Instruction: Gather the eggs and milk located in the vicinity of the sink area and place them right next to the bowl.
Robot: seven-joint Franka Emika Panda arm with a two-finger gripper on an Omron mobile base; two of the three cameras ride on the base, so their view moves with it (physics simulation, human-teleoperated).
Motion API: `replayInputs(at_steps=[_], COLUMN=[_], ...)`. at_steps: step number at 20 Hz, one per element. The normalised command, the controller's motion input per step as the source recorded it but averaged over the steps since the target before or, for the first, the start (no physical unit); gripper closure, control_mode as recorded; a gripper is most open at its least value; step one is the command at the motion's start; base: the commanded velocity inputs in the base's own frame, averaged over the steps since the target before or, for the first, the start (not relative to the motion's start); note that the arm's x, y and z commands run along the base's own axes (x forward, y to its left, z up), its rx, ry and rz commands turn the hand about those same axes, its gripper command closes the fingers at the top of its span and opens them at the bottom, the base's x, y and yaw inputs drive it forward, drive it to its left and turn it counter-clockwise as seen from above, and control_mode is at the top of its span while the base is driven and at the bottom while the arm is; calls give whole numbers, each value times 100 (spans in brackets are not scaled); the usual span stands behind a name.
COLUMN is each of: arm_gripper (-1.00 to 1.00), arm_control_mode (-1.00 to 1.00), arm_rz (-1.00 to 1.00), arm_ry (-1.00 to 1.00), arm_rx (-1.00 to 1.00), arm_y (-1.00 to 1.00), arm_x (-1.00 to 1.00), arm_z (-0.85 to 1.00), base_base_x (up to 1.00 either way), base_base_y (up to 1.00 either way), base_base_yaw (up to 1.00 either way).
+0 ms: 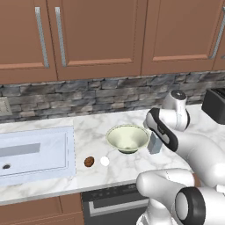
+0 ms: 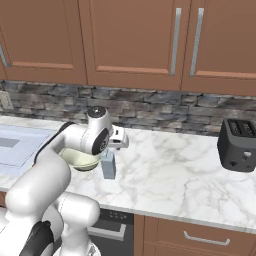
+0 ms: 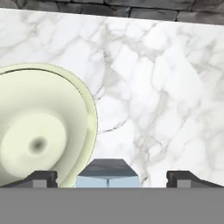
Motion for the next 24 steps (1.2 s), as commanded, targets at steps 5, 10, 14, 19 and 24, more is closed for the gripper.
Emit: replayInputs(at_steps=[5, 10, 14, 19, 24], arm_gripper=[-100, -100, -100, -100, -100], arm_control_mode=[-100, -100, -100, -100, -100], arm_rz=[0, 0, 0, 0, 2], arm_ry=[0, 5, 6, 8, 12], arm_rx=[0, -2, -1, 0, 0], arm_y=[1, 0, -1, -1, 7], arm_x=[-2, -9, -2, -11, -14], arm_z=[0, -9, -4, 0, 3], base_base_x=[0, 0, 0, 0, 0], base_base_y=[0, 0, 0, 0, 0], base_base_yaw=[0, 0, 0, 0, 0])
